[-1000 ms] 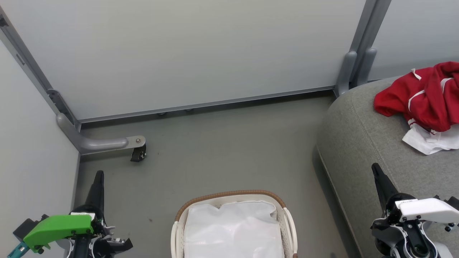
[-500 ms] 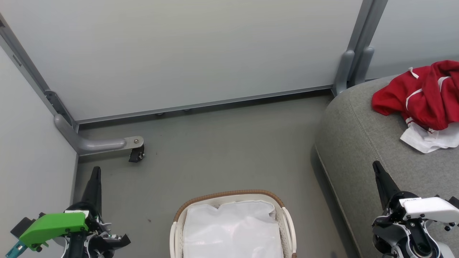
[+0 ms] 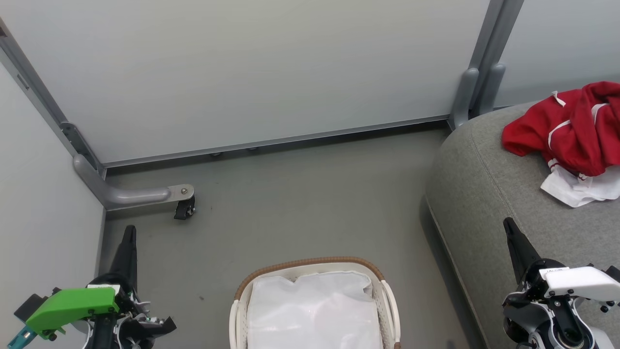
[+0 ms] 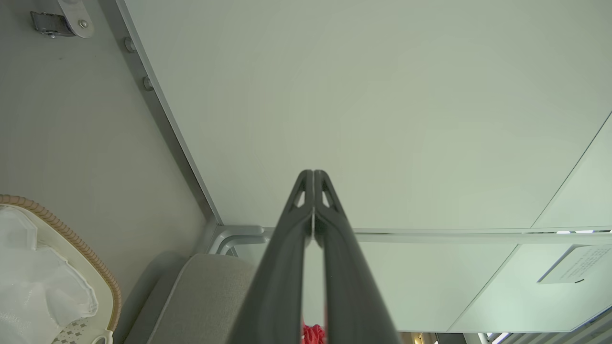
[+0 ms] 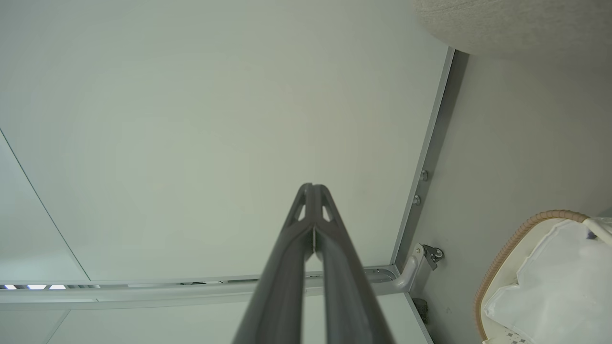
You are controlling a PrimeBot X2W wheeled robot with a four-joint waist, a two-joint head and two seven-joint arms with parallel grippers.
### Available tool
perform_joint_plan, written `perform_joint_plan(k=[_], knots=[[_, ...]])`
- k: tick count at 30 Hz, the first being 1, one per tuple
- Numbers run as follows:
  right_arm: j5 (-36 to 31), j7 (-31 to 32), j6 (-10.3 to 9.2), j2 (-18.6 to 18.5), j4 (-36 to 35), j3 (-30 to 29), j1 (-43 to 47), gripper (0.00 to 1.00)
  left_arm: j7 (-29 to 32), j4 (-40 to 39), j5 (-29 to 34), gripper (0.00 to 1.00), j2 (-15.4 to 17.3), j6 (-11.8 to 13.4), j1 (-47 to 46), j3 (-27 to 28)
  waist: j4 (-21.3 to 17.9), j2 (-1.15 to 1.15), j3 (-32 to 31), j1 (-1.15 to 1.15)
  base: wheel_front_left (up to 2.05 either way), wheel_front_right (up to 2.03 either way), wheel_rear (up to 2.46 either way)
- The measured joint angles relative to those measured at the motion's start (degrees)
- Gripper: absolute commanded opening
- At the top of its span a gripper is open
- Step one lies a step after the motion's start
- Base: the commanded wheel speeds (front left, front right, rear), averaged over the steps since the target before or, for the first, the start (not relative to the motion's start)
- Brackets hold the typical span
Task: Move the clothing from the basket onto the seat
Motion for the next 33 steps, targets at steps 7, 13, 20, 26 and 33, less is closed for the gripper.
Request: perform_joint_plan(k=[7, 13, 20, 26, 33], knots=[[0.0, 0.0, -0.01, 0.0, 0.0, 0.0, 0.0, 0.00, 0.0, 0.0, 0.0, 0.00, 0.0, 0.0, 0.0, 0.0, 0.0, 0.00, 0.0, 0.00, 0.00, 0.00, 0.00], [0.0, 0.0, -0.01, 0.0, 0.0, 0.0, 0.0, 0.00, 0.0, 0.0, 0.0, 0.00, 0.0, 0.0, 0.0, 0.0, 0.0, 0.00, 0.0, 0.00, 0.00, 0.00, 0.00], [0.0, 0.0, -0.01, 0.0, 0.0, 0.0, 0.0, 0.00, 0.0, 0.0, 0.0, 0.00, 0.0, 0.0, 0.0, 0.0, 0.0, 0.00, 0.0, 0.00, 0.00, 0.00, 0.00], [0.0, 0.0, -0.01, 0.0, 0.0, 0.0, 0.0, 0.00, 0.0, 0.0, 0.0, 0.00, 0.0, 0.0, 0.0, 0.0, 0.0, 0.00, 0.0, 0.00, 0.00, 0.00, 0.00], [0.0, 0.0, -0.01, 0.0, 0.0, 0.0, 0.0, 0.00, 0.0, 0.0, 0.0, 0.00, 0.0, 0.0, 0.0, 0.0, 0.0, 0.00, 0.0, 0.00, 0.00, 0.00, 0.00]])
